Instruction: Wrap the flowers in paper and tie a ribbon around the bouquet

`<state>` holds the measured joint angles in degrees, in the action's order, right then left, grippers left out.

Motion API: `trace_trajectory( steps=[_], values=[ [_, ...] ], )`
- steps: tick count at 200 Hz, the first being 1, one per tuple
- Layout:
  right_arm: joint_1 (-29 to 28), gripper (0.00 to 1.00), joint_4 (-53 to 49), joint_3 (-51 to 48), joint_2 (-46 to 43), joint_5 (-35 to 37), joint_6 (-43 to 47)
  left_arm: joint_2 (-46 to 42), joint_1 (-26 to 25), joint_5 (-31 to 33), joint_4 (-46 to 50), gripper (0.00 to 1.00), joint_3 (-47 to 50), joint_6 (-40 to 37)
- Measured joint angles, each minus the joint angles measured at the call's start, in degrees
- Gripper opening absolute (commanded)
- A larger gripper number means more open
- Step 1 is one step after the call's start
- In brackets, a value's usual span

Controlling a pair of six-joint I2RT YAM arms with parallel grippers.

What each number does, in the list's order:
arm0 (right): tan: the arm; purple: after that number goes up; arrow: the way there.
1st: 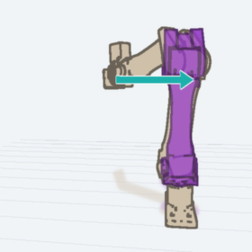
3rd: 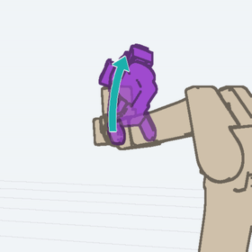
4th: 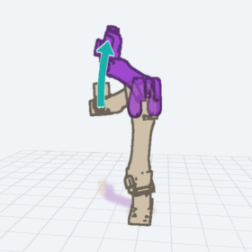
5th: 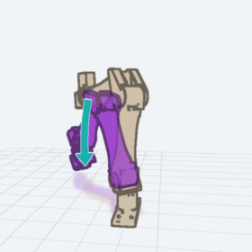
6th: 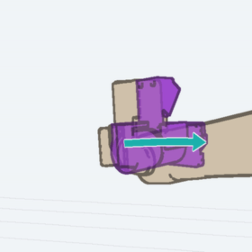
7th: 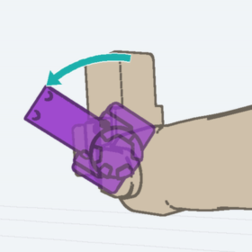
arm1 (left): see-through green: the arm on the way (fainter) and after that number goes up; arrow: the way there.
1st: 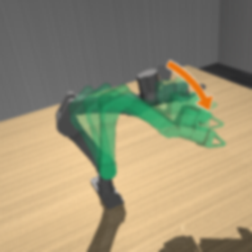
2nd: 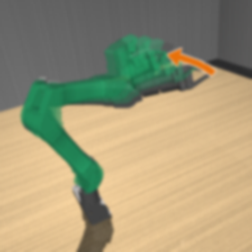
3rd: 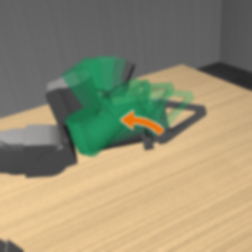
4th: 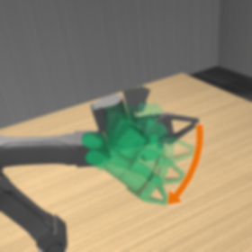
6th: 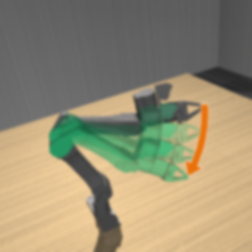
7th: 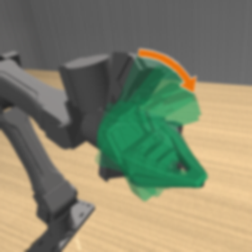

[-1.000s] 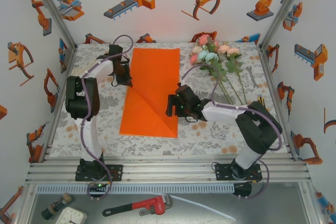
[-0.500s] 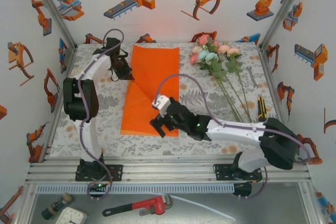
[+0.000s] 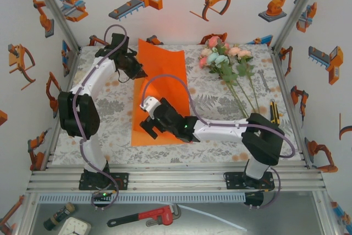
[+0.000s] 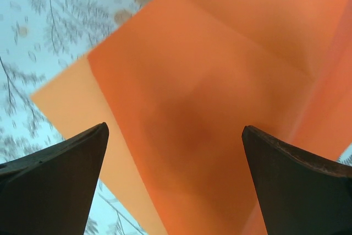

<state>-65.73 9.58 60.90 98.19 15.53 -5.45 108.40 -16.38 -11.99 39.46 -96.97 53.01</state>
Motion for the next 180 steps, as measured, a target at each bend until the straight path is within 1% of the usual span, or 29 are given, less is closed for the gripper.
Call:
trace_trajectory(
  steps=[22, 48, 56, 61, 76, 96, 116, 131, 152, 180],
  values=[
    [0.02, 0.94, -0.72, 3.74, 1.66, 4.15, -8.96, 0.09, -0.57, 0.04, 0.00, 0.00, 0.00, 2.03],
    [0.02, 0.90, -0.79, 4.72, 1.55, 7.37, -19.52, 0.09, -1.46, 0.61, 0.02, 0.00, 0.00, 3.39],
    [0.02, 0.86, -1.40, 5.33, 1.75, 8.41, -23.06, 0.09, -1.77, 0.72, 0.00, 0.00, 0.00, 3.76],
    [0.02, 0.85, -1.86, 5.90, 1.97, 9.11, -24.96, 0.07, -1.99, 0.85, 0.00, 0.00, 0.00, 3.96],
    [0.02, 0.86, -6.21, 10.64, 4.13, 12.17, -31.98, 0.07, -2.32, 1.31, 0.00, 0.00, 0.00, 4.42],
    [-0.35, 0.87, -12.90, 20.00, 8.87, 17.20, -39.30, 0.04, -2.38, 2.05, 0.00, 0.00, 0.00, 4.83],
    [-1.36, 0.88, -15.98, 24.13, 11.69, 21.00, -42.32, 0.00, -2.38, 2.73, 0.00, 0.00, 0.00, 5.03],
    [-2.14, 0.94, -18.67, 26.05, 13.86, 23.23, -43.30, -0.02, -2.36, 3.10, 0.02, 0.00, 0.00, 5.25],
    [-2.91, 0.97, -21.75, 29.97, 18.51, 25.20, -42.97, -0.02, -2.36, 3.37, 0.00, 0.00, 0.00, 5.33],
    [-3.74, 0.97, -29.42, 40.44, 26.91, 29.29, -41.68, -0.02, -2.36, 3.43, 0.00, 0.00, 0.00, 5.42]
  ],
)
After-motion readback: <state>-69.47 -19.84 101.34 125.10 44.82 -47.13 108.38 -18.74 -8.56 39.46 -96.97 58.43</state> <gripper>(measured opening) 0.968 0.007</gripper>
